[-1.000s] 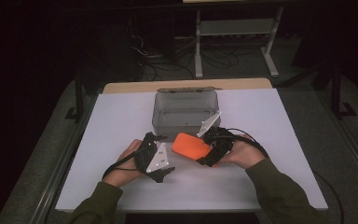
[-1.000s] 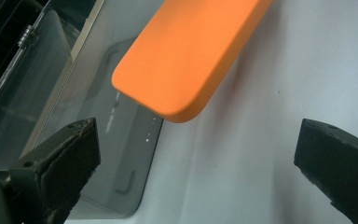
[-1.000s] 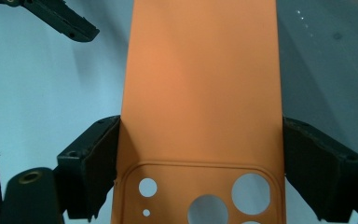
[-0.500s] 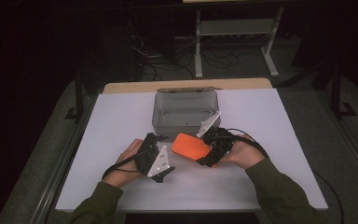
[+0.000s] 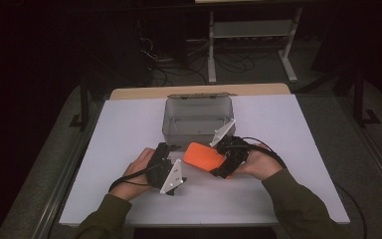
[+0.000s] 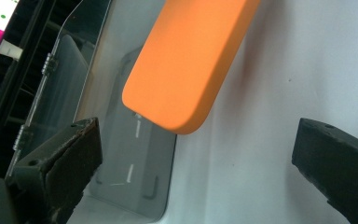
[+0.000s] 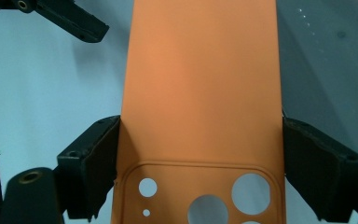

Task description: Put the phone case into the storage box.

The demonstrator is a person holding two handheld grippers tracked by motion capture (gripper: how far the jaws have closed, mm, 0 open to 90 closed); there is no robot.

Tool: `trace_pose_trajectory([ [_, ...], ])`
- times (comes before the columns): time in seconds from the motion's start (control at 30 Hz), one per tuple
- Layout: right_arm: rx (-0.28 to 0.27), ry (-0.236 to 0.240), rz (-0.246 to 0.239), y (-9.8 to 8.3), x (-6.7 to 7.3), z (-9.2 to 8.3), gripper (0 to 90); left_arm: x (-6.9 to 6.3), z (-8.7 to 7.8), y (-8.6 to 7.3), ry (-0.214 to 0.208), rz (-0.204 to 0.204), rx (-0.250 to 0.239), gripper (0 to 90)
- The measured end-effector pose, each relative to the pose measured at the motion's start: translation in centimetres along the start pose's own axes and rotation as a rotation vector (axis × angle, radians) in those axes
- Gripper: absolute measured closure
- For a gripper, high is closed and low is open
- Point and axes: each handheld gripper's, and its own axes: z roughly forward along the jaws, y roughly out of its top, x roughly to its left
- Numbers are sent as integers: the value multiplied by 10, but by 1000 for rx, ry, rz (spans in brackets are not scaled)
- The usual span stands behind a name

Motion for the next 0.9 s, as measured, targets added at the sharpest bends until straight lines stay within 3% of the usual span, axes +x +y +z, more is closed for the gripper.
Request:
trace_pose_trajectory([
  [0.3,3,-2,-3,0,0,1,152,-2,0,2,33,45,0,9],
  [0.9,3,0,-3,0,0,1,152,-9,3,4,107,186,43,9],
])
